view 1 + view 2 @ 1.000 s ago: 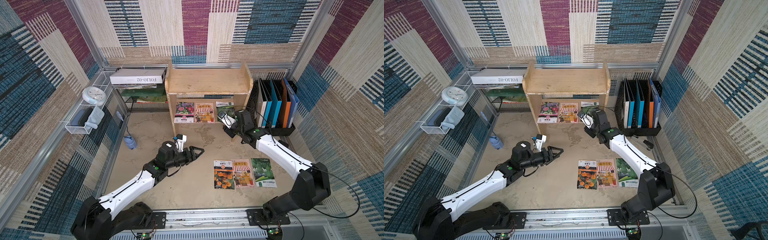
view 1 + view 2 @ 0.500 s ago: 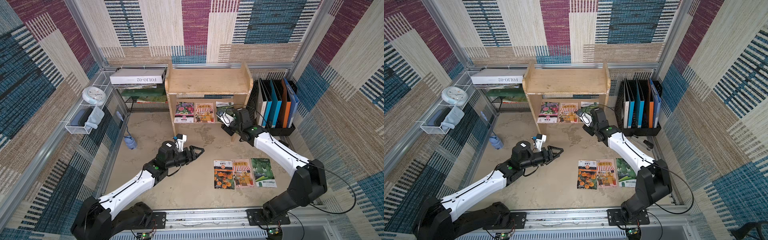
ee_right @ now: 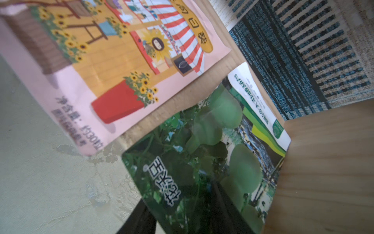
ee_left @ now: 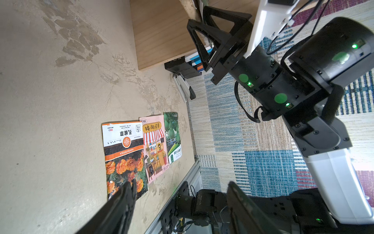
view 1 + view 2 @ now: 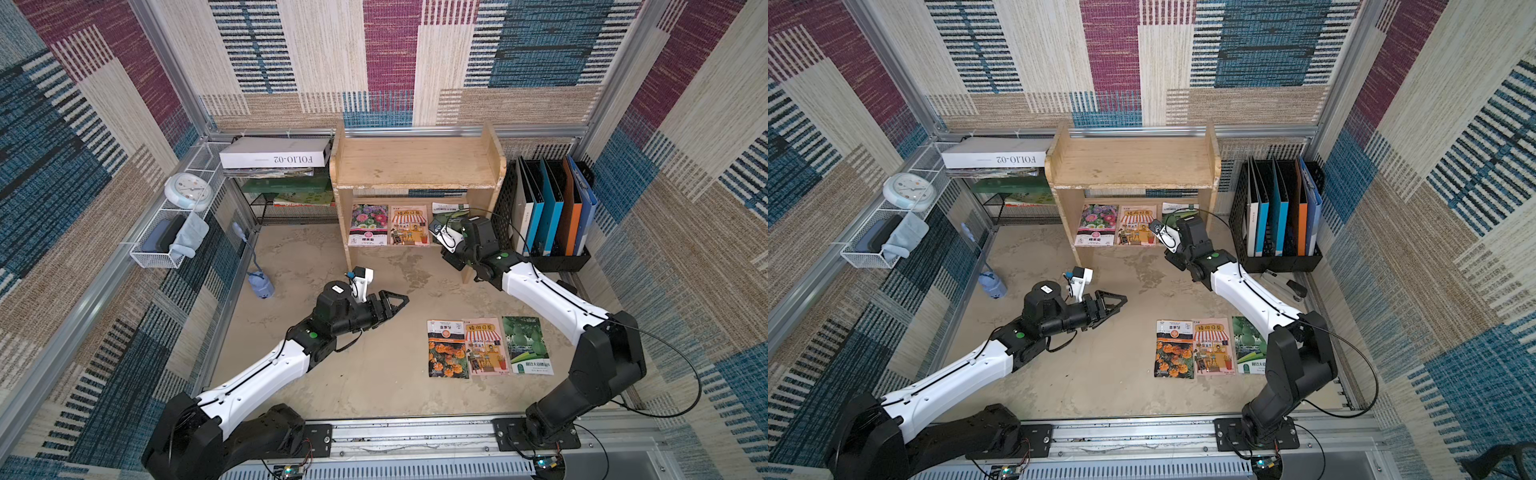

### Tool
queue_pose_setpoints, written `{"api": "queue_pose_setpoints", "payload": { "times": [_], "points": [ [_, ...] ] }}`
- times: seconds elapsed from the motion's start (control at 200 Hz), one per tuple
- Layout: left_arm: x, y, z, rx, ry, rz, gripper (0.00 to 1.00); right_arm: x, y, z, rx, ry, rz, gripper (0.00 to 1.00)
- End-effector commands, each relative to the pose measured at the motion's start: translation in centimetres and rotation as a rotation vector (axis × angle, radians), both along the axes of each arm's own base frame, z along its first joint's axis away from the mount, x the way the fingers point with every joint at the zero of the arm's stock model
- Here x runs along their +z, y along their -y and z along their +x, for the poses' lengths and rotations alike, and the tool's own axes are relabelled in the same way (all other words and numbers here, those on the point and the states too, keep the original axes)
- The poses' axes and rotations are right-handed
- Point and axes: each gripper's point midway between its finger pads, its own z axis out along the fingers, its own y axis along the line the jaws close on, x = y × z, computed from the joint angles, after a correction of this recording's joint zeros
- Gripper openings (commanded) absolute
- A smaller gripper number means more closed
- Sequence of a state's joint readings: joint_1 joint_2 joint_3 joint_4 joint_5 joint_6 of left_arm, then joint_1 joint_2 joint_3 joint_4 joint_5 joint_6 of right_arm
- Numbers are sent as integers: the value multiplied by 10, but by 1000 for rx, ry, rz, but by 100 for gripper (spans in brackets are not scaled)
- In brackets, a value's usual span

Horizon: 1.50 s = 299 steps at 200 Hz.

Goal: Take the seed bag off the shelf
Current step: Pick up the seed packet from the shelf.

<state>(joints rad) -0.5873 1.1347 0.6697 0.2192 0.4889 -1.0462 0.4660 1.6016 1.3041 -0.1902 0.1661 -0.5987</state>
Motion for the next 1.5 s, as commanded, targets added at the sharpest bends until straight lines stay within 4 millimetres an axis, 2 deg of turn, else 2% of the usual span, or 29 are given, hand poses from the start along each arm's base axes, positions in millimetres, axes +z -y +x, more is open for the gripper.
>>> {"api": "queue_pose_setpoints", "payload": {
  "times": [0.0,0.075,0.2,0.486,0.676,0.902,1.137,1.347,1.493],
  "points": [
    [4,1,3,4,18,-5,74,-13,0,-8,-6,-58,22,35],
    [4,1,3,3,15,-5,74,-13,0,-10,-6,-58,29,25],
    [4,1,3,4,15,-5,74,-12,1,-12,-8,-53,35,18],
    [5,1,2,4,13,-13,74,-2,0,-18,-4,-38,44,11],
    [13,2,3,3,15,-30,74,9,-4,-30,16,-22,55,0],
    [41,10,14,13,23,-85,76,25,-10,-54,55,32,84,0],
    [63,19,38,71,-6,-175,79,44,-10,-81,94,148,130,0],
    [77,41,61,56,-63,-289,80,65,-9,-103,123,255,160,0],
    [89,54,73,38,-77,-339,81,72,-10,-112,140,287,171,0]
  ]
}}
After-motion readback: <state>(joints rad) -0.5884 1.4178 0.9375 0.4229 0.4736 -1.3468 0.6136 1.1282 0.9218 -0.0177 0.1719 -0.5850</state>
